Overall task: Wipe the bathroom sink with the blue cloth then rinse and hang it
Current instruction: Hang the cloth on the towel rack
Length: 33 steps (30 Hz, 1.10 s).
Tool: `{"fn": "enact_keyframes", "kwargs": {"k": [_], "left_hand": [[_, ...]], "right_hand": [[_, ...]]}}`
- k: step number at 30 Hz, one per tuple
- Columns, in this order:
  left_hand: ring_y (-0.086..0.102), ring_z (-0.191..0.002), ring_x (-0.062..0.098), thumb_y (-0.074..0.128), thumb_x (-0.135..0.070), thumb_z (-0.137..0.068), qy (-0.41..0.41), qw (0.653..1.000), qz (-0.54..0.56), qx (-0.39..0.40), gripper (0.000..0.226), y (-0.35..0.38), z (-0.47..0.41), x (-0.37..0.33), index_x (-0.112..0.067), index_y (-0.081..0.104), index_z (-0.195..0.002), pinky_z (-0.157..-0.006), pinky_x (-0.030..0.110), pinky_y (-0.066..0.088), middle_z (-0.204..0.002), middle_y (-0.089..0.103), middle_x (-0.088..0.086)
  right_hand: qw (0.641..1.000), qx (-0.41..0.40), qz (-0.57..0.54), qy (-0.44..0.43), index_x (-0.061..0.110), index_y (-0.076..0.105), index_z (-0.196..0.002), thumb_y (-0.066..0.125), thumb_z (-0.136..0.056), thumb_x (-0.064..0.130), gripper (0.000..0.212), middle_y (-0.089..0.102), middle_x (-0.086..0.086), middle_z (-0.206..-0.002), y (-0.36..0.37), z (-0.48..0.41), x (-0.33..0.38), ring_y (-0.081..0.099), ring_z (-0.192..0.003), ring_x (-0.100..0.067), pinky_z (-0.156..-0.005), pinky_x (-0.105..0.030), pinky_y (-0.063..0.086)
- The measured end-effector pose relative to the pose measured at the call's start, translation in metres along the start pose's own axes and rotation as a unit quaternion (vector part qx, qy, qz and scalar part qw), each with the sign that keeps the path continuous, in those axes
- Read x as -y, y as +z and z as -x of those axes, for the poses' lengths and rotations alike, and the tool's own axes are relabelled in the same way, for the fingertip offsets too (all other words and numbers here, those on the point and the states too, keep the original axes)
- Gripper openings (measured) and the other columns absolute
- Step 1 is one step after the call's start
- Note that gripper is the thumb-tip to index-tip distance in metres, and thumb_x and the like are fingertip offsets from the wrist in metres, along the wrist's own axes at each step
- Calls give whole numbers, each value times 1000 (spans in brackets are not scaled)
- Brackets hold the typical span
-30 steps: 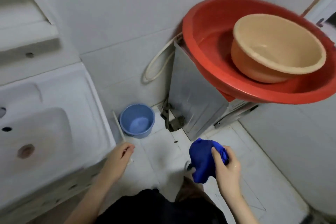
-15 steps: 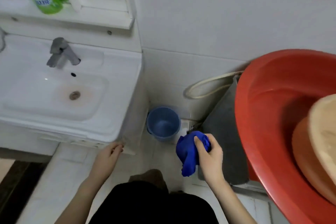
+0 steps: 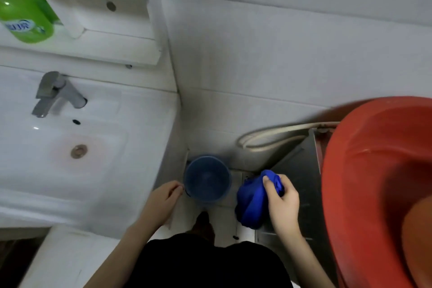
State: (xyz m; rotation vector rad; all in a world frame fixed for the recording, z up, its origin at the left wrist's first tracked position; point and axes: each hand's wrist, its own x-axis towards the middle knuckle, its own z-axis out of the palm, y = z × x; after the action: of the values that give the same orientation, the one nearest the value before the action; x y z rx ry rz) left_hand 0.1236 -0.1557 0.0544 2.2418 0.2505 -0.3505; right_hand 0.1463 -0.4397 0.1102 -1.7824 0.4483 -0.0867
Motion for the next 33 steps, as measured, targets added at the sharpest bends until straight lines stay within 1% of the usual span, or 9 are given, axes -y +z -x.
{"fn": "enact_keyframes", "kwargs": {"k": [3,9,12,17,20,24,28,30,33], "left_hand": [[61,-88,10,52,-16,-99,57,998,-5,20,17,-22,-38,-29,-24,65,-93,-73,8,39,-94,69,-5],[63,-92,6,55,-20,-99,209,977,27,28,13,-69,-80,-127,-26,66,-96,-85,34,50,-93,68,-11],[64,-92,7,56,-22,-97,316,947,46,27,12,-93,-83,-195,-25,66,-103,-83,22,49,-94,67,-12],[61,-104,7,55,-48,-84,429,898,95,7,41,-144,-68,-304,-28,57,-120,-90,13,45,-110,64,-12],[61,-107,2,58,-56,-82,461,882,78,55,42,-170,-58,-355,-39,55,-120,-89,14,48,-115,63,-21],[69,-89,15,62,-49,-81,476,870,117,41,40,-192,-40,-401,-17,66,-104,-78,34,58,-98,72,3],[60,-71,20,51,-60,-78,507,861,-23,-47,44,-204,-24,-422,-17,65,-79,-69,47,48,-73,66,3],[51,-61,19,51,-59,-79,520,851,-22,-76,45,-205,-15,-424,-15,54,-69,-60,43,42,-62,56,4],[49,-58,21,52,-55,-82,542,831,-10,-124,42,-206,-3,-423,-15,54,-67,-57,38,38,-59,52,5]], "right_hand": [[999,18,2,-36,2,58,-77,64,-94,7,18,54,-11,-66,3,-21,34,47,-66,-12,-62,-27,41],[976,135,77,-150,6,65,-83,64,-94,9,12,63,-10,-72,-17,-58,135,52,-69,-9,-66,-29,42],[948,173,136,-229,16,62,-75,66,-93,14,19,56,7,-64,-32,-69,193,48,-62,-4,-59,-22,39],[898,173,163,-370,21,68,-98,75,-86,27,15,72,6,-87,-47,-79,292,66,-83,-5,-77,-21,49],[870,175,148,-437,28,63,-95,72,-83,34,16,68,-3,-73,-53,-79,343,60,-64,-13,-63,-27,48],[857,176,131,-466,28,65,-93,65,-82,55,29,69,-11,-74,-63,-79,385,63,-67,-24,-58,-34,51],[859,253,66,-440,21,69,-93,61,-86,54,34,61,-27,-79,-72,-76,386,54,-70,-24,-67,-49,45],[870,300,-19,-390,17,69,-97,69,-82,53,39,62,-30,-77,-79,-75,379,55,-73,-21,-63,-41,44],[872,314,-39,-374,19,69,-96,78,-77,39,29,62,1,-61,-89,-70,368,54,-55,-4,-52,-16,41]]}}
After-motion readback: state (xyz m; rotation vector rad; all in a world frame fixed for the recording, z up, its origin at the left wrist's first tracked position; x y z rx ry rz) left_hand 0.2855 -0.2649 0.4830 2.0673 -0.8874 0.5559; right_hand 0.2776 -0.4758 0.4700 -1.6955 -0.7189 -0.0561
